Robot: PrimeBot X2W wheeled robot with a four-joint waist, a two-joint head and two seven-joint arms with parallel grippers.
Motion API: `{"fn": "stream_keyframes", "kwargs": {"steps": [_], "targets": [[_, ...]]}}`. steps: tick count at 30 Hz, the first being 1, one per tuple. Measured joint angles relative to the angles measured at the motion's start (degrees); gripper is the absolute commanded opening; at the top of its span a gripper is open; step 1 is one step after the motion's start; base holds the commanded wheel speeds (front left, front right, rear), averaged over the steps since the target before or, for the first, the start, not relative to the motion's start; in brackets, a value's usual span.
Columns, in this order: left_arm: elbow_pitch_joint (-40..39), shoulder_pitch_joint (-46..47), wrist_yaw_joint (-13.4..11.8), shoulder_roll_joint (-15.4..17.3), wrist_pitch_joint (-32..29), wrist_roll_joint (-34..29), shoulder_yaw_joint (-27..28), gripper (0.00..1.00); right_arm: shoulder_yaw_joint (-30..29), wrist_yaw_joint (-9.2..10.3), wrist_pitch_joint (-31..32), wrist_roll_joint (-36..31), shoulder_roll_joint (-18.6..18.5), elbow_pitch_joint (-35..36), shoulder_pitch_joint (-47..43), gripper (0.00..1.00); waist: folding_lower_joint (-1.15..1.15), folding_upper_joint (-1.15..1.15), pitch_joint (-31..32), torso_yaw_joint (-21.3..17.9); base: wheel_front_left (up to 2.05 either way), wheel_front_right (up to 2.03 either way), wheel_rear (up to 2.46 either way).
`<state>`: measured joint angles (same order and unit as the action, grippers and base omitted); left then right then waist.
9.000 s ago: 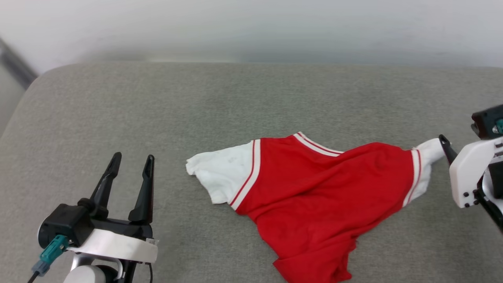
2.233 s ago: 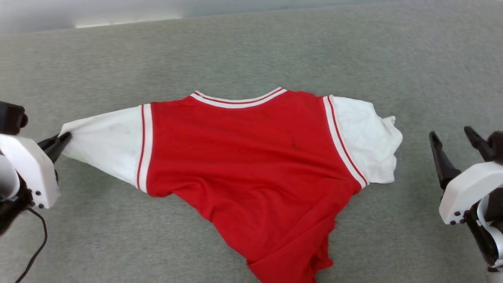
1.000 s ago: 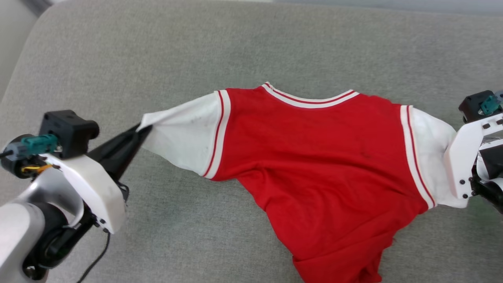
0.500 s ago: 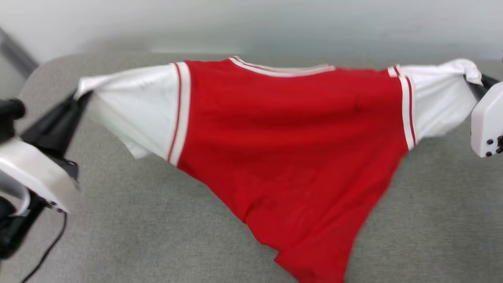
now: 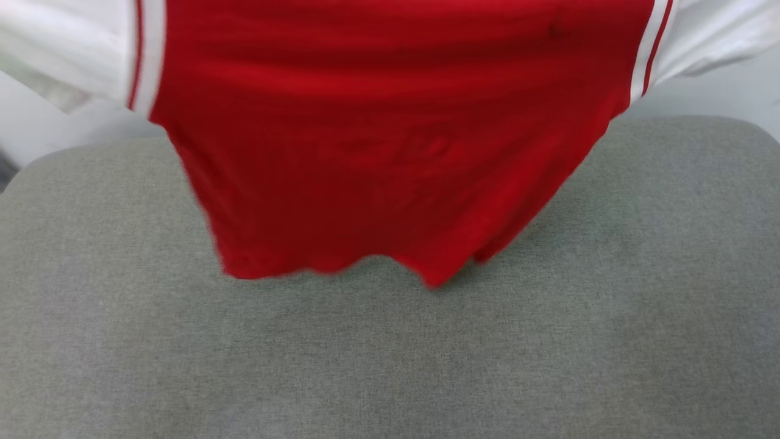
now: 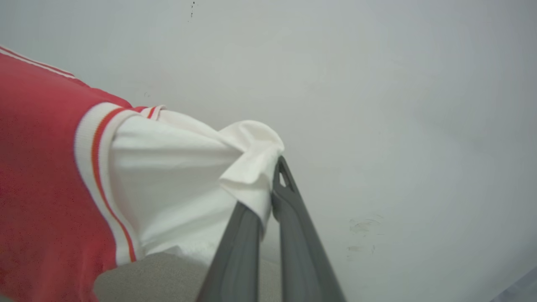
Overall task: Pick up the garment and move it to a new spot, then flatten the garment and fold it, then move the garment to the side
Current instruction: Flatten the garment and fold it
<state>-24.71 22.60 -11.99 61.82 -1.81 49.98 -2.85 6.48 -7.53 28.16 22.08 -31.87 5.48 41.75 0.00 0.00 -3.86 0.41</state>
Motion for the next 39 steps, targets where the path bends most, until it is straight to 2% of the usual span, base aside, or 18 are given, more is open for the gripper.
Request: {"fn": "stream_keyframes", "kwargs": {"steps": [8, 15, 21, 31, 35, 39], "targets": [[-0.7, 1.6, -1.0, 0.9, 1.7, 0.8, 4.7, 0.00, -2.9, 0.01, 0.2, -0.3, 2.1, 2.7, 3.4, 0.00, 0.00, 0.00, -2.7, -1.0, 0.00, 0.00, 0.00], [4.5, 8.8, 0.8, 2.2, 1.2, 1.1, 3.5, 0.00, -2.5, 0.00, -0.3, -1.4, 3.5, 1.4, 11.5, 0.00, 0.00, 0.00, -8.6, -1.6, 0.00, 0.00, 0.00], [12.1, 23.6, 4.7, 1.7, 0.9, -0.6, -1.6, 0.00, -1.9, 0.00, -2.7, -4.2, 4.8, -5.0, 23.2, 0.00, 0.01, 0.00, -16.3, -1.7, 0.00, 0.00, 0.00], [32.3, 57.1, 9.1, -11.1, 1.6, -5.6, -11.4, 0.00, -4.1, -0.01, -11.7, -12.1, 8.0, -20.2, 43.1, 0.00, 0.02, 0.00, -28.5, -0.1, 0.00, 0.00, 0.00], [40.3, 65.0, 10.8, -15.9, 4.2, -7.7, -14.0, 0.00, -5.4, -0.01, -14.7, -15.5, 9.3, -25.8, 48.9, 0.00, 0.02, 0.00, -32.0, 1.2, 0.00, 0.00, 0.00], [47.0, 68.4, 12.9, -19.2, 7.7, -9.1, -16.0, 0.00, -6.1, -0.01, -18.1, -18.1, 10.7, -30.8, 50.5, 0.00, 0.02, 0.00, -34.6, 2.6, 0.00, 0.00, 0.00]]}}
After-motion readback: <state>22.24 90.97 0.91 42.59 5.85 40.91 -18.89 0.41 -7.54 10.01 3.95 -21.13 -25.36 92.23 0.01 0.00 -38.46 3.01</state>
